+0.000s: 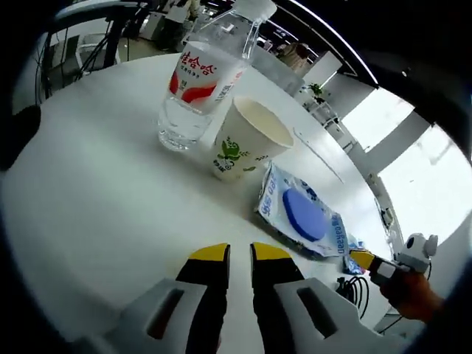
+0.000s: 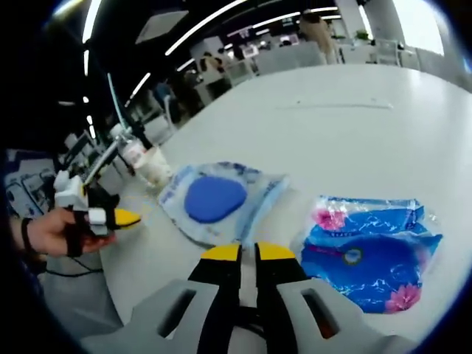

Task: Arrange the tabletop items into an orderly group along one side of the table until the central work area is clear of visible clutter.

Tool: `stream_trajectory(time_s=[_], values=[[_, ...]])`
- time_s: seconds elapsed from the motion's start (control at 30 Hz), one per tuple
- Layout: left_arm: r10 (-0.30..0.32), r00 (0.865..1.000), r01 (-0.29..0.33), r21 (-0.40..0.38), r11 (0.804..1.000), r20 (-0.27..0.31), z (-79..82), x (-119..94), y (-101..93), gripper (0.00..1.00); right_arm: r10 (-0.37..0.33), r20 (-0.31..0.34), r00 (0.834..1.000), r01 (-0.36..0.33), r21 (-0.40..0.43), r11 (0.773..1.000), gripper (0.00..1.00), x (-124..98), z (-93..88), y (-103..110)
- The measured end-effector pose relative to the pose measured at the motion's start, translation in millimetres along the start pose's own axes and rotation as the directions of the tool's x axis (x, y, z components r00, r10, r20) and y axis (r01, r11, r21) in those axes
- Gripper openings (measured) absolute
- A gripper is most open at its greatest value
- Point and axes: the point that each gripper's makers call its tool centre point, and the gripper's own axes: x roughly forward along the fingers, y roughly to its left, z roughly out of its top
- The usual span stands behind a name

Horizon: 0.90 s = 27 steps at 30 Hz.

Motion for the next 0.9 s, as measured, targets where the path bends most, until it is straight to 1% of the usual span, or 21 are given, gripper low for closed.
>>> stream_trajectory(time_s=[0.23,0.43,0.47,0.57,0.67,0.77,0.87,0.9], values=[[0.001,1.000,-0.001,0.030,1.000,0.002,-2.9,-18.4,10.0,0.08,-0.004,0.007,1.000,0.004,-0.012,1.000,0.03,-16.3,-4.3,0.9],[0.012,1.000,-0.012,0.060,0.998,0.005,-4.6,-30.7,14.4,0.08,-0.026,0.009,1.000,0.027,-0.045,0.999,0.03,-34.7,-10.1,-4.1],[0.010,1.000,-0.011,0.070,0.997,0.006,-4.8,-33.9,14.7,0.08,-0.033,0.013,0.999,0.033,-0.041,0.999,0.03,-38.7,-11.2,-6.6],[0.013,1.000,-0.014,0.070,0.997,0.005,-5.5,-36.5,18.6,0.07,-0.053,0.024,0.998,0.053,-0.016,0.998,0.03,-47.0,-13.5,-15.9],[0.012,1.000,-0.013,0.073,0.997,0.009,-5.2,-42.1,16.3,0.07,-0.073,0.027,0.997,0.074,-0.004,0.997,0.03,-54.3,-16.8,-24.0],[0.003,1.000,-0.004,0.113,0.994,0.006,-6.3,-46.5,12.0,0.08,-0.098,0.025,0.995,0.098,-0.002,0.995,0.03,-64.1,-21.4,-33.8],[-0.004,1.000,0.004,0.135,0.991,0.003,-7.7,-49.6,9.6,0.08,-0.120,0.025,0.992,0.120,0.001,0.993,0.03,-74.2,-24.3,-42.9],[-0.007,1.000,0.006,0.141,0.990,0.003,-8.3,-50.7,8.7,0.08,-0.131,0.034,0.991,0.131,0.004,0.991,0.03,-78.8,-23.4,-46.9]])
